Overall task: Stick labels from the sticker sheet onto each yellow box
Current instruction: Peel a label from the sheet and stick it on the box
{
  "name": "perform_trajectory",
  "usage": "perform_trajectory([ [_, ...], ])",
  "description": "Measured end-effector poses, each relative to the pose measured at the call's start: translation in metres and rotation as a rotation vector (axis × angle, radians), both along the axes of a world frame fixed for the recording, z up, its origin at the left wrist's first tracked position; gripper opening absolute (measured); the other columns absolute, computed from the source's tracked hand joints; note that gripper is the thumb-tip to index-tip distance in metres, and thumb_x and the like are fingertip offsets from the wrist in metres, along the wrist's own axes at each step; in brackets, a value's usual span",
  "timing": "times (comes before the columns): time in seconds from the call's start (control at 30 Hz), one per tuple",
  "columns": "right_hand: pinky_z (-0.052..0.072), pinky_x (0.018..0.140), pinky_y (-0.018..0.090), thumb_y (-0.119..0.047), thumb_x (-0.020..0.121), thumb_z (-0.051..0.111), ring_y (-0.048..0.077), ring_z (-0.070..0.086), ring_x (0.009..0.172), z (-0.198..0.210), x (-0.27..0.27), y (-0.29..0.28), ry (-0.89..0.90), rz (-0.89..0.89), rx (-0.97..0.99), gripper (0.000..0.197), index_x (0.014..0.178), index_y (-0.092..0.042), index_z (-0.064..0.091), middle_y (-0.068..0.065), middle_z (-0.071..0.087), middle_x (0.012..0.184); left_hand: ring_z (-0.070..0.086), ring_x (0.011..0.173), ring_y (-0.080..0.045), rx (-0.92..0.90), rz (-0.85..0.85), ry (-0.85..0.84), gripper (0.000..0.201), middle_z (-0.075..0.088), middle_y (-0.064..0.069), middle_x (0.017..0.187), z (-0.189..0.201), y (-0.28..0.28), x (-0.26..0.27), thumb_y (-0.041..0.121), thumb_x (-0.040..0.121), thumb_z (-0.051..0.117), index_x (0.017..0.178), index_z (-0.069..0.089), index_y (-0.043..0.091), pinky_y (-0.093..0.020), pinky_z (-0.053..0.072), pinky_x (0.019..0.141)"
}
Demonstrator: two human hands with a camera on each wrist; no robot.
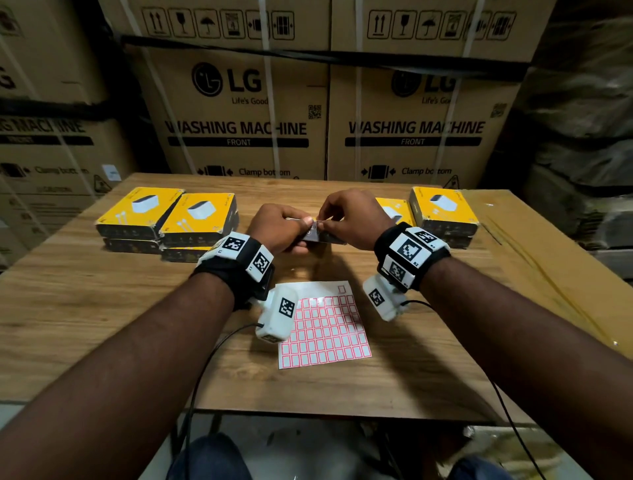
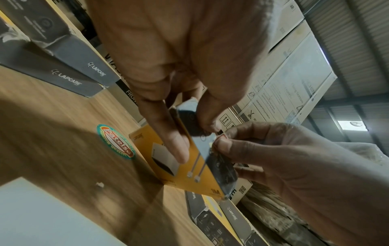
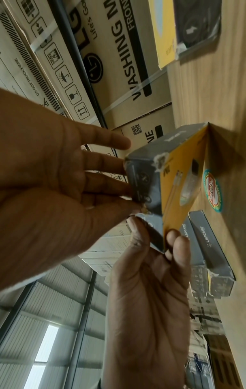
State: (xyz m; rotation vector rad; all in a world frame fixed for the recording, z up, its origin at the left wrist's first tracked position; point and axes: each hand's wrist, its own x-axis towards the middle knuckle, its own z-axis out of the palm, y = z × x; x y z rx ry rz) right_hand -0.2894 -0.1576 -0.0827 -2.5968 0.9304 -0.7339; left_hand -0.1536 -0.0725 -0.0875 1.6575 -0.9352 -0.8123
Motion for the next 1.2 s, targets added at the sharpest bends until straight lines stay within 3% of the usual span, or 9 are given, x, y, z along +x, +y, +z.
perform_trajectory([
  [0.23, 0.048, 0.066, 0.023, -0.024, 0.080, 0.074, 0.008, 0.061, 0.075, -0.005, 0.000, 0.002, -0.074, -0.039, 0.046, 0.004, 0.078, -0.023, 0.071, -0.009, 0.066, 0.075, 0.067, 0.063, -0.022, 0.010, 0.017, 0.010, 0.014, 0.071, -0.019, 0.091, -0.001, 0.000, 0.001, 0.015, 0.091, 0.067, 0.100, 0.073, 0.006, -0.034, 0.062, 0.062],
  [0.4, 0.045, 0.063, 0.021, -0.022, 0.079, 0.075, 0.009, 0.062, 0.072, -0.007, 0.003, 0.003, -0.110, -0.097, 0.130, 0.005, 0.075, -0.022, 0.072, -0.006, 0.069, 0.073, 0.068, 0.065, -0.022, 0.011, 0.029, 0.019, 0.010, 0.071, -0.019, 0.091, -0.001, 0.000, -0.001, 0.014, 0.091, 0.066, 0.097, 0.073, 0.009, -0.033, 0.062, 0.061],
  [0.6, 0.040, 0.051, 0.011, -0.020, 0.080, 0.076, 0.005, 0.060, 0.064, -0.010, 0.003, 0.006, -0.151, -0.129, 0.255, 0.006, 0.079, -0.015, 0.075, -0.007, 0.067, 0.069, 0.069, 0.067, -0.022, 0.011, 0.036, 0.024, 0.011, 0.071, -0.016, 0.090, -0.001, 0.001, -0.001, 0.014, 0.091, 0.066, 0.098, 0.073, 0.008, -0.034, 0.062, 0.063],
  [0.8, 0.038, 0.052, 0.016, -0.029, 0.074, 0.082, 0.005, 0.057, 0.065, -0.016, 0.002, 0.003, -0.170, -0.123, 0.254, 0.017, 0.079, -0.015, 0.073, -0.007, 0.066, 0.069, 0.070, 0.071, -0.022, 0.010, 0.026, 0.004, 0.007, 0.072, -0.013, 0.090, -0.003, 0.002, -0.002, 0.015, 0.091, 0.066, 0.090, 0.073, 0.013, -0.036, 0.062, 0.066],
  [0.93, 0.052, 0.055, 0.027, -0.027, 0.071, 0.085, 0.008, 0.061, 0.060, -0.023, 0.001, -0.002, -0.264, -0.117, 0.419, 0.018, 0.076, -0.013, 0.074, -0.001, 0.071, 0.069, 0.070, 0.069, -0.024, 0.006, 0.032, 0.001, 0.010, 0.072, -0.014, 0.091, -0.005, 0.002, -0.002, 0.016, 0.091, 0.067, 0.096, 0.073, 0.010, -0.040, 0.062, 0.069],
  [1.03, 0.049, 0.051, 0.024, -0.023, 0.072, 0.085, 0.008, 0.059, 0.051, -0.024, -0.001, -0.004, -0.342, -0.112, 0.492, 0.016, 0.074, -0.009, 0.075, 0.000, 0.070, 0.063, 0.069, 0.065, -0.024, -0.002, 0.035, 0.008, 0.013, 0.072, -0.018, 0.090, -0.006, 0.001, -0.004, 0.017, 0.092, 0.066, 0.097, 0.073, 0.007, -0.040, 0.062, 0.065],
  [1.2, 0.046, 0.052, 0.024, -0.013, 0.074, 0.082, 0.010, 0.060, 0.054, -0.028, 0.001, -0.003, -0.442, -0.128, 0.512, 0.012, 0.069, -0.012, 0.072, 0.003, 0.070, 0.065, 0.073, 0.073, -0.026, 0.011, 0.039, 0.002, 0.016, 0.072, -0.016, 0.089, -0.004, -0.001, -0.007, 0.019, 0.093, 0.064, 0.102, 0.072, 0.009, -0.033, 0.061, 0.060],
])
